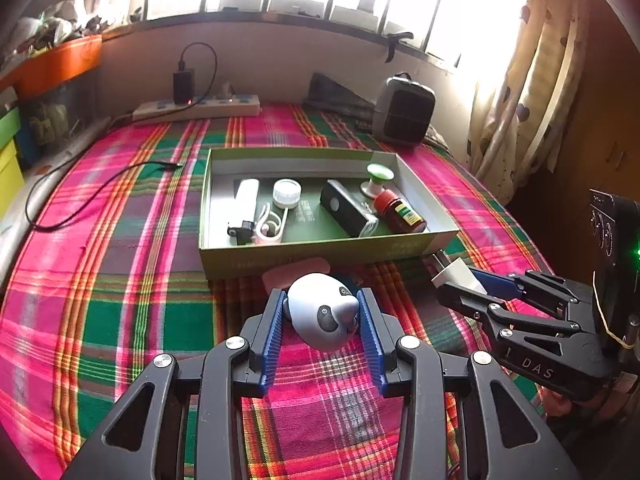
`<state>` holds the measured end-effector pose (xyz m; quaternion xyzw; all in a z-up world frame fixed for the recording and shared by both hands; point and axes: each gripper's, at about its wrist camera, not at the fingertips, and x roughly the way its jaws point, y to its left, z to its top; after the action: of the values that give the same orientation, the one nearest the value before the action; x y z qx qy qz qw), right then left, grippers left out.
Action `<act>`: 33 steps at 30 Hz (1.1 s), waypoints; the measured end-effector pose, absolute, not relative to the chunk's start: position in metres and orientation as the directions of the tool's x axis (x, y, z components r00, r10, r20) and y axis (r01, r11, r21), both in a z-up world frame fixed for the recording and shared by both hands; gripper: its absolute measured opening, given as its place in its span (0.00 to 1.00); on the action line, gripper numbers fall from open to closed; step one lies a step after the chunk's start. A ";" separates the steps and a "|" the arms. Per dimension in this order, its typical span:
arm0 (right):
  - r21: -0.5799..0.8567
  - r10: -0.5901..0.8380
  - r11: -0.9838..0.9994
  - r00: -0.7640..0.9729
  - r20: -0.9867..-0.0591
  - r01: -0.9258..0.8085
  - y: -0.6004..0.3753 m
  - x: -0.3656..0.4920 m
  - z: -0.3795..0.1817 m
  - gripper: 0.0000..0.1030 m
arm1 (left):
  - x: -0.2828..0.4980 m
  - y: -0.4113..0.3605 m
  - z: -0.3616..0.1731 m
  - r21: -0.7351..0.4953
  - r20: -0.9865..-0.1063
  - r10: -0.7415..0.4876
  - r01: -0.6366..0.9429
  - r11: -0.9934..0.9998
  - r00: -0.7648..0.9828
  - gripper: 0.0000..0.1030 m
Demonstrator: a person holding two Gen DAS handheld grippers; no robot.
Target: Organize rigid objects
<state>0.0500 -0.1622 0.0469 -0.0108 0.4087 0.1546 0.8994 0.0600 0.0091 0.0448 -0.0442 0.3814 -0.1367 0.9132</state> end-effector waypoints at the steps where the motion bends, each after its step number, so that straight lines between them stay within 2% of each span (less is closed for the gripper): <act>1: 0.108 0.270 0.952 0.620 -0.736 -0.287 -0.162 0.050 0.048 0.34 | 0.060 0.009 0.046 -0.184 -0.683 -0.283 0.216 0.959 0.674 0.34; 17: 0.093 0.279 0.949 0.658 -0.699 -0.302 -0.161 0.062 0.075 0.34 | 0.086 0.020 0.066 -0.201 -0.665 -0.298 0.220 0.955 0.685 0.34; 33: 0.103 0.280 0.949 0.653 -0.704 -0.296 -0.157 0.105 0.081 0.34 | 0.141 0.042 0.067 -0.213 -0.678 -0.276 0.177 0.961 0.681 0.34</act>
<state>0.1048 -0.1567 0.0812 -0.0106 0.3853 0.1586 0.9090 0.1412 0.0423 0.0669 -0.0652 0.3795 -0.1239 0.9145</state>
